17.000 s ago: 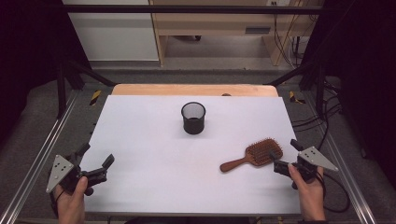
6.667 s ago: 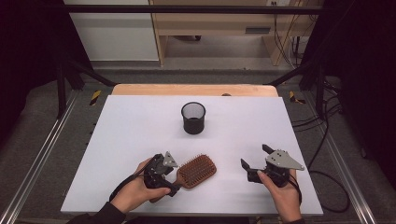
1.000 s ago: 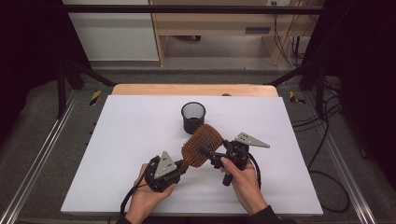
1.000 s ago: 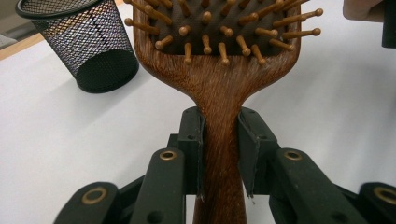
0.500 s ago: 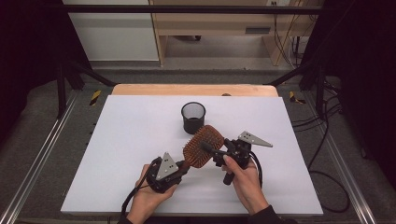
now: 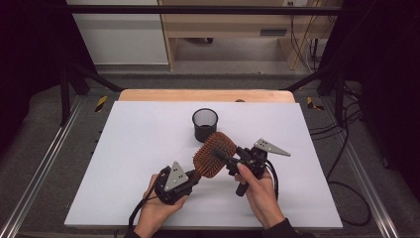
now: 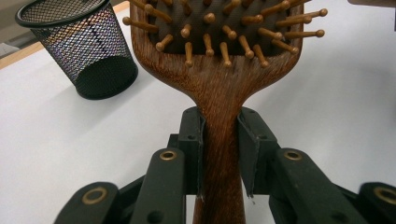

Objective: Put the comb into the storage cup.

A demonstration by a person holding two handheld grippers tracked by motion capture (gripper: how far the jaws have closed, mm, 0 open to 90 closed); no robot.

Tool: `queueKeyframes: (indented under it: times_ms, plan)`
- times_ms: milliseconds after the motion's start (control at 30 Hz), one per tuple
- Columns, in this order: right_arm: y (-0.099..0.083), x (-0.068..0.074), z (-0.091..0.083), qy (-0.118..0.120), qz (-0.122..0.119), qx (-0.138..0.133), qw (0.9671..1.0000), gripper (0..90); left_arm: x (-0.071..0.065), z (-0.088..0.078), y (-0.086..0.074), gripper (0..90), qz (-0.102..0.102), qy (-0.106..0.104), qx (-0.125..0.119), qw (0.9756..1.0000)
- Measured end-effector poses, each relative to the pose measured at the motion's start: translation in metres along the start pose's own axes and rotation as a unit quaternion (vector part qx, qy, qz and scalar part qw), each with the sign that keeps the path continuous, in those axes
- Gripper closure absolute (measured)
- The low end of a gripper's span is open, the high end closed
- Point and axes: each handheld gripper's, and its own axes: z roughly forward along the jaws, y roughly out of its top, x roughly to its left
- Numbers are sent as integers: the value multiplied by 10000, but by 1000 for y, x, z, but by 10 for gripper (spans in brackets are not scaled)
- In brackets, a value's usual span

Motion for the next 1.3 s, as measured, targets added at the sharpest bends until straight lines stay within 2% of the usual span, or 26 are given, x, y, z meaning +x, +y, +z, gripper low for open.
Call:
queueKeyframes:
  times_ms: [400, 533, 1000, 1300]
  plan:
    - [3, 5, 1, -42, 18, -69, 10000, 392, 1, -3, 2, 731, -24, 12, -55, 10000]
    - [6, 9, 4, -35, 5, -64, 10000, 399, 3, -5, 2, 731, -99, -4, -109, 9999]
    - [25, 28, 21, -88, -231, 179, 9995, 401, 13, -15, 4, 732, -268, 53, -325, 9991]
    - [28, 33, 30, -74, -253, 263, 9993, 418, 18, -17, 2, 731, -384, 51, -362, 9986]
